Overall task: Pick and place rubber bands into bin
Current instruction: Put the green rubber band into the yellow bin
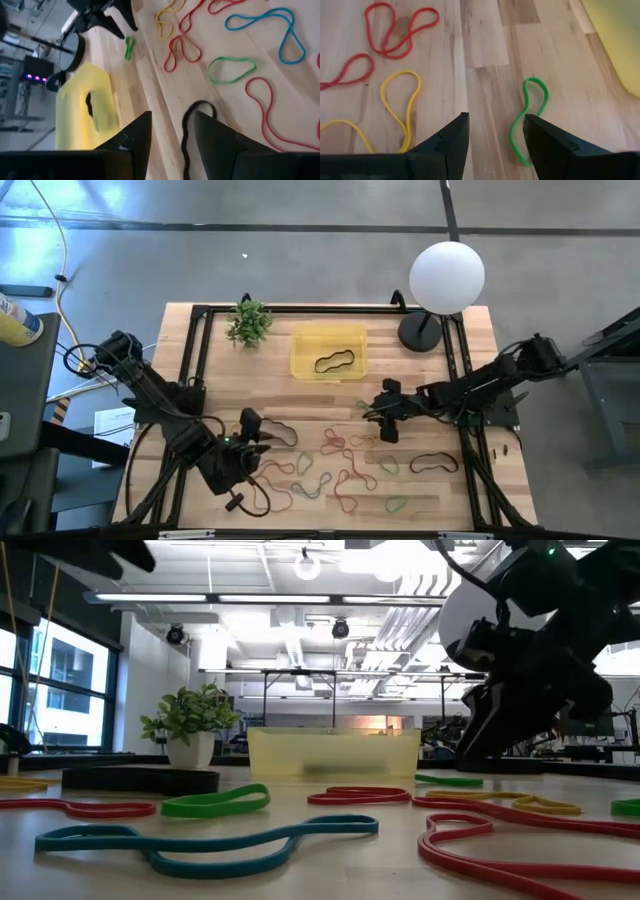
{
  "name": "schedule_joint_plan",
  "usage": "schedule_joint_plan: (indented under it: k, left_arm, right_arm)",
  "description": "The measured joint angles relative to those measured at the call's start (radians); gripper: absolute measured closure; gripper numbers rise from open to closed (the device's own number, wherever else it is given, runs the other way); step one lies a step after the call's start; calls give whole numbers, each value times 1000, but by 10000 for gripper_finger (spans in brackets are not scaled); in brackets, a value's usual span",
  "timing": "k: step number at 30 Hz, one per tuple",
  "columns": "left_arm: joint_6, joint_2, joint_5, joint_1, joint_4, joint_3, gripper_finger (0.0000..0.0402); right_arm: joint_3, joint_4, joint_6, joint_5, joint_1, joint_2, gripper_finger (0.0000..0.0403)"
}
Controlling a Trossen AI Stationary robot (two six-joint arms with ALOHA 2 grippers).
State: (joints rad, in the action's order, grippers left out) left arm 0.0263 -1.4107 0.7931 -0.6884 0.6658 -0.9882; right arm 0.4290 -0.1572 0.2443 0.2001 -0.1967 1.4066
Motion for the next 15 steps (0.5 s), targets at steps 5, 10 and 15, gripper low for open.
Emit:
schedule_joint_plan:
  k: [5, 10, 15]
  left_arm:
    - [34, 0, 4, -14, 3, 2, 268]
    - [34, 0, 5, -12, 13, 2, 275]
    - [34, 0, 17, -12, 24, 2, 280]
  right_arm:
    - [0, -2, 21, 0, 0, 13, 226]
    - [0, -1, 24, 5, 8, 13, 226]
    - [0, 10, 61, -61, 70, 13, 226]
